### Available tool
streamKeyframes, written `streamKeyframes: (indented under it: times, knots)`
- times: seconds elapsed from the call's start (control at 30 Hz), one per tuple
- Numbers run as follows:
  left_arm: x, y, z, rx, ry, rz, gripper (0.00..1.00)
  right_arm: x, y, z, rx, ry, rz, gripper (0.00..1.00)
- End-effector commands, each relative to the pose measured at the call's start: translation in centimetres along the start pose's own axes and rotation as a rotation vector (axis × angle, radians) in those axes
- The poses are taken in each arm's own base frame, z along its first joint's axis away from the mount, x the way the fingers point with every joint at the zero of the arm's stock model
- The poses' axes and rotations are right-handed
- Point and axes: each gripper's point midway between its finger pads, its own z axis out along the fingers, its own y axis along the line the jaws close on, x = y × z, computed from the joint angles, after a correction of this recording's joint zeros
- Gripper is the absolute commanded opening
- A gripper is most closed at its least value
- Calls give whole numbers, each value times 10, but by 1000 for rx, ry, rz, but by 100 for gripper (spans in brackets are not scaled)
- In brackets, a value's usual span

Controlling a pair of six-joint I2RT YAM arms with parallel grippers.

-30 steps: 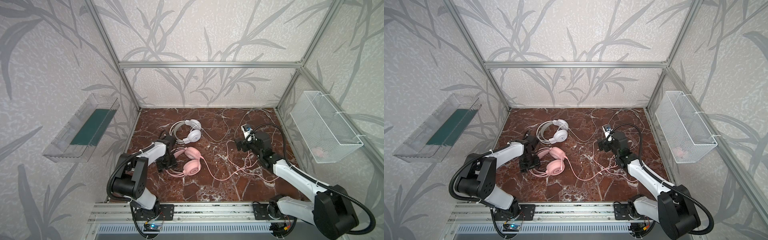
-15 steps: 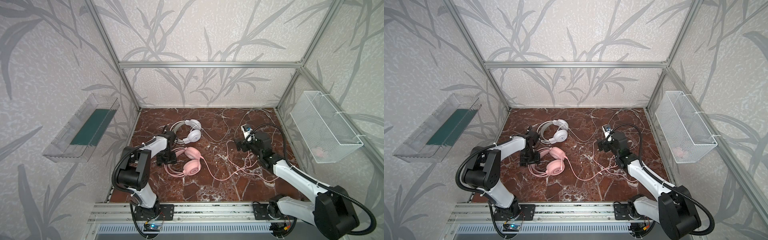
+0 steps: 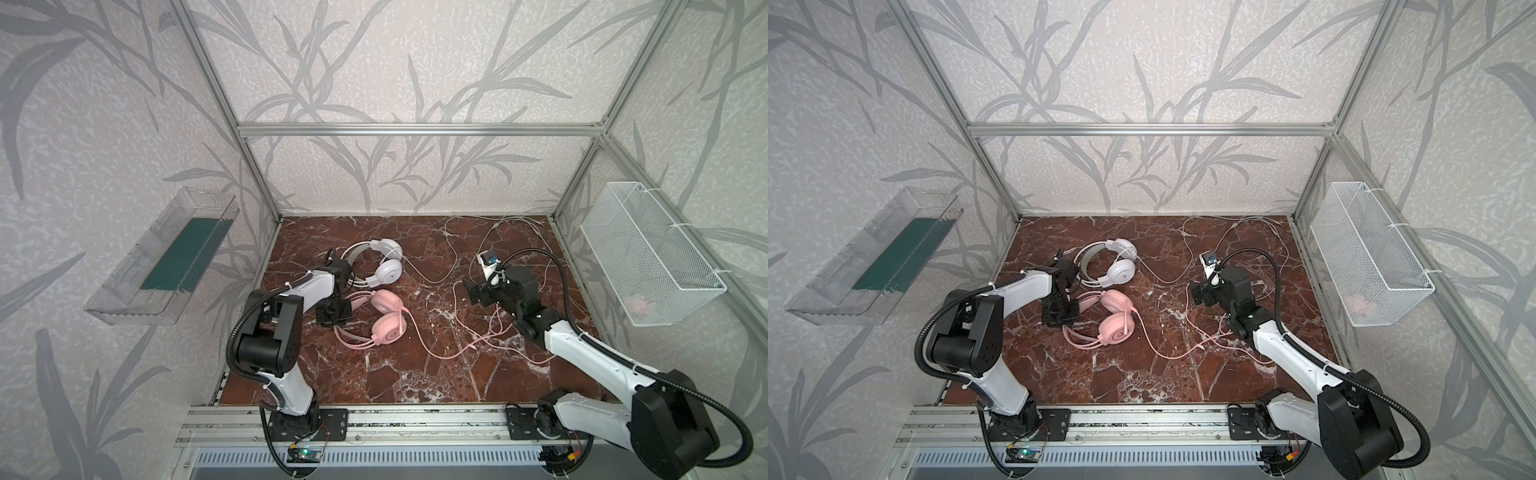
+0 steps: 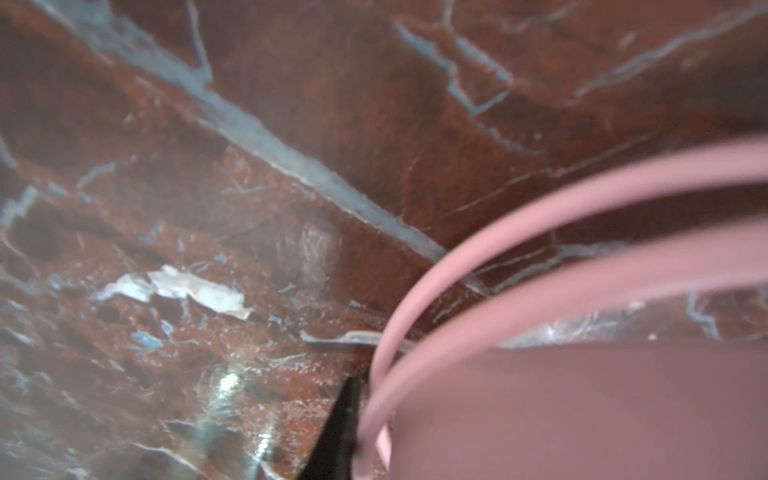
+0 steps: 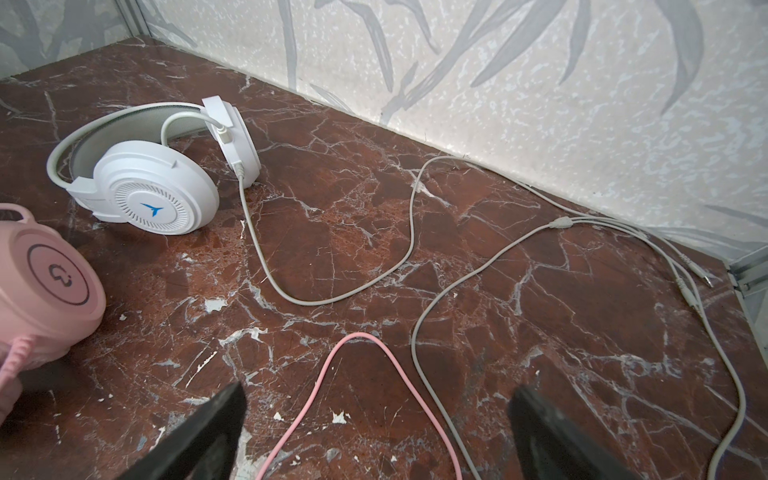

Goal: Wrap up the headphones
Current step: 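Grasp the pink headband with the left gripper and lift it onto the white headset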

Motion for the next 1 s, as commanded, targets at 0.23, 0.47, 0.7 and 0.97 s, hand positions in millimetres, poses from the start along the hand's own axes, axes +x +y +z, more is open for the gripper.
streamKeyframes:
  times: [0.23,0.47,0.7,0.97]
  knots:
    - [-9,-18,-26,122,-25,-1,0,2,18,-2,-93,27,-44,99]
    - [-8,-36,-79,263,-87,135,0,-8,54,-12,-318,33,18,99]
    - [-6,-46,-120,374,-153,259,0,-6,88,-18,-527,85,92,100]
    - [-26,-62,-146,548,-210,196,0,3,109,-20,-585,60,60,100]
